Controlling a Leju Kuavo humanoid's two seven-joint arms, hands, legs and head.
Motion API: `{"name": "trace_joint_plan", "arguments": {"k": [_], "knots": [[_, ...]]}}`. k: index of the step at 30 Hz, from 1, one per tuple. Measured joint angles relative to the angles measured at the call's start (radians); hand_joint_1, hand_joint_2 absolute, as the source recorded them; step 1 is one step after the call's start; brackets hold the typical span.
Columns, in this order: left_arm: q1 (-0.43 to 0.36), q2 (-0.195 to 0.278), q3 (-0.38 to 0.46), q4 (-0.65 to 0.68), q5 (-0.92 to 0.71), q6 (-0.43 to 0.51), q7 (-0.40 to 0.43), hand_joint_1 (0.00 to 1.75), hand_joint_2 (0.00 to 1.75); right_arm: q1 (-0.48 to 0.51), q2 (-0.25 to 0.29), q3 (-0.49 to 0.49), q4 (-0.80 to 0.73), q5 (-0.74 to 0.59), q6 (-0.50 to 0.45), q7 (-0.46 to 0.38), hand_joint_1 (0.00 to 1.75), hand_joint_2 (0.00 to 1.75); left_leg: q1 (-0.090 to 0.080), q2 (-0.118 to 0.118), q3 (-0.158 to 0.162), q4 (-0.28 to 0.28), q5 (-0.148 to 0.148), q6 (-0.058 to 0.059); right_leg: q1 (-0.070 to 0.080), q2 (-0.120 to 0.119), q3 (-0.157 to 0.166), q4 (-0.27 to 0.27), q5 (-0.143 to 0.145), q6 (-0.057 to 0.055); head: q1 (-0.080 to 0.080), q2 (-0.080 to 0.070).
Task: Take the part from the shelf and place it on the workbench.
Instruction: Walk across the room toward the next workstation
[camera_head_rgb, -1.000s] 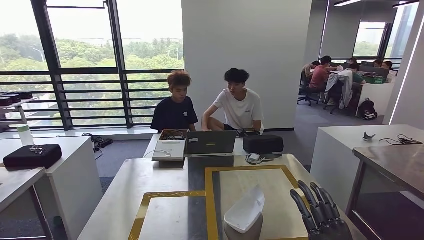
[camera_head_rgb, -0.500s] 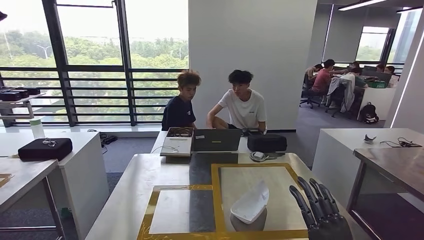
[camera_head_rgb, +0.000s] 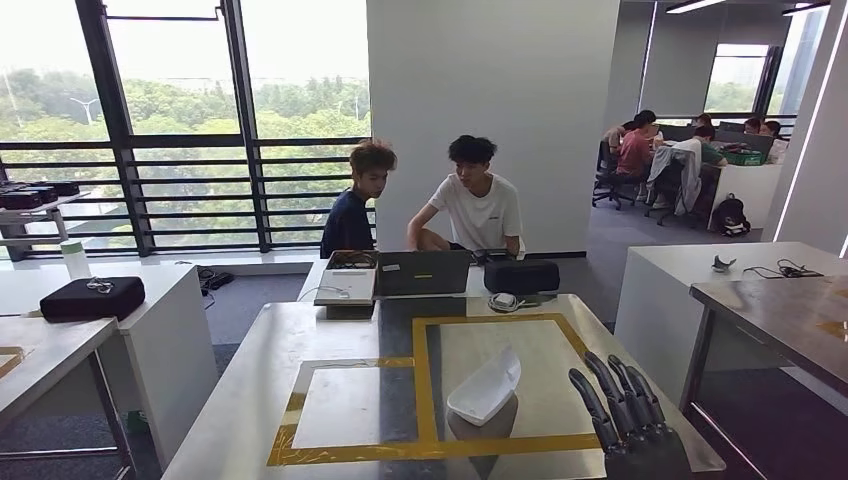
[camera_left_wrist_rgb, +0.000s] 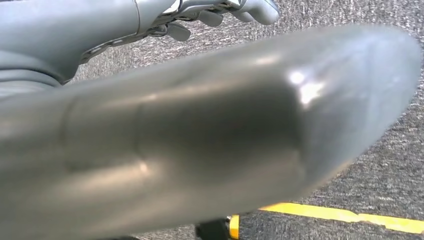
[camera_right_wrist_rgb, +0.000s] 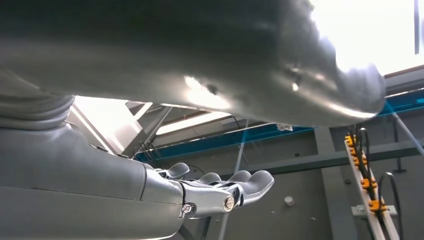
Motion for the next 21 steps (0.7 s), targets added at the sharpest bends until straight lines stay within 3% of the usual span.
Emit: {"name": "trace_joint_plan", "arguments": {"k": [1, 3, 5, 7, 9, 10, 11, 12, 14, 16, 19, 20, 21], "knots": [[0.000, 0.000, 0.000, 0.000, 0.002, 0.000, 0.000, 0.00, 0.00, -0.010, 0.005, 0.001, 0.006, -0.002, 0.003, 0.001, 0.00, 0.00, -0.001, -0.001, 0.010, -0.022, -0.003, 0.006, 0.001, 0.000, -0.004, 0.004, 0.004, 0.005, 0.000, 0.000], [0.002, 0.001, 0.000, 0.000, 0.004, 0.000, -0.001, 0.00, 0.00, -0.029, 0.013, 0.003, 0.021, -0.001, 0.007, 0.005, 0.00, 0.00, -0.002, -0.002, 0.000, -0.024, 0.003, 0.023, 0.002, 0.001, -0.007, 0.004, 0.015, 0.017, 0.001, 0.000], [0.002, 0.001, 0.000, 0.000, 0.006, 0.000, 0.000, 0.00, 0.00, -0.042, 0.021, 0.005, 0.034, 0.002, 0.007, 0.008, 0.00, 0.00, 0.001, -0.001, -0.011, -0.027, 0.016, 0.040, 0.001, 0.003, -0.021, 0.023, 0.000, 0.029, 0.002, 0.000], [0.003, 0.002, 0.001, 0.000, 0.009, 0.001, 0.000, 0.00, 0.00, -0.056, 0.027, 0.008, 0.048, 0.000, 0.009, 0.003, 0.00, 0.00, 0.003, 0.001, -0.028, -0.028, 0.035, 0.050, -0.003, 0.004, -0.060, 0.115, -0.071, 0.040, 0.004, 0.000], [0.004, 0.003, 0.002, 0.000, 0.011, 0.002, 0.000, 0.00, 0.00, -0.068, 0.033, 0.014, 0.063, -0.004, 0.013, -0.002, 0.00, 0.00, 0.003, 0.002, -0.053, -0.026, 0.053, 0.052, -0.005, 0.005, -0.106, 0.250, -0.150, 0.047, 0.006, 0.000], [0.005, 0.003, 0.003, 0.000, 0.011, 0.002, 0.000, 0.00, 0.00, -0.073, 0.036, 0.017, 0.071, -0.006, 0.015, -0.004, 0.00, 0.00, 0.002, 0.002, -0.064, -0.025, 0.061, 0.051, -0.006, 0.005, -0.110, 0.288, -0.167, 0.048, 0.006, 0.000], [0.005, 0.004, 0.003, 0.000, 0.011, 0.002, 0.000, 0.00, 0.00, -0.076, 0.039, 0.019, 0.077, -0.007, 0.017, -0.004, 0.00, 0.00, 0.002, 0.002, -0.073, -0.024, 0.068, 0.050, -0.006, 0.005, -0.094, 0.288, -0.167, 0.046, 0.006, 0.000], [0.006, 0.004, 0.003, 0.000, 0.012, 0.002, 0.000, 0.00, 0.00, -0.080, 0.041, 0.021, 0.082, -0.008, 0.018, -0.005, 0.00, 0.00, 0.002, 0.001, -0.081, -0.024, 0.075, 0.049, -0.005, 0.005, -0.057, 0.245, -0.151, 0.043, 0.006, 0.000], [0.006, 0.004, 0.003, 0.000, 0.012, 0.002, 0.000, 0.00, 0.00, -0.092, 0.046, 0.024, 0.088, -0.009, 0.019, -0.004, 0.00, 0.00, 0.001, 0.000, -0.090, -0.023, 0.086, 0.043, -0.001, 0.005, 0.046, 0.095, -0.110, 0.032, 0.007, 0.000], [0.006, 0.004, 0.003, 0.000, 0.012, 0.002, 0.000, 0.00, 0.00, -0.103, 0.049, 0.026, 0.093, -0.010, 0.018, -0.005, 0.00, 0.00, 0.001, 0.000, -0.094, -0.024, 0.096, 0.031, 0.007, 0.005, 0.099, 0.004, -0.091, 0.020, 0.006, 0.000], [0.007, 0.005, 0.004, 0.000, 0.013, 0.003, -0.002, 0.00, 0.00, -0.109, 0.053, 0.028, 0.099, -0.012, 0.018, -0.008, 0.00, 1.31, 0.003, 0.000, -0.098, -0.029, 0.108, 0.011, 0.010, 0.003, 0.093, -0.009, -0.075, 0.004, 0.005, 0.000], [0.007, 0.005, 0.004, 0.000, 0.014, 0.003, -0.004, 0.00, 0.00, -0.110, 0.055, 0.028, 0.100, -0.013, 0.017, -0.009, 0.00, 1.75, 0.003, 0.000, -0.105, -0.019, 0.098, 0.007, 0.008, 0.002, 0.090, -0.013, -0.067, -0.004, 0.005, 0.000], [0.008, 0.005, 0.004, 0.000, 0.016, 0.003, -0.005, 0.00, 0.00, -0.111, 0.058, 0.029, 0.102, -0.013, 0.016, -0.011, 0.00, 1.75, 0.003, 0.000, -0.118, 0.008, 0.075, 0.003, 0.004, 0.000, 0.085, -0.018, -0.058, -0.011, 0.004, 0.000]]}}
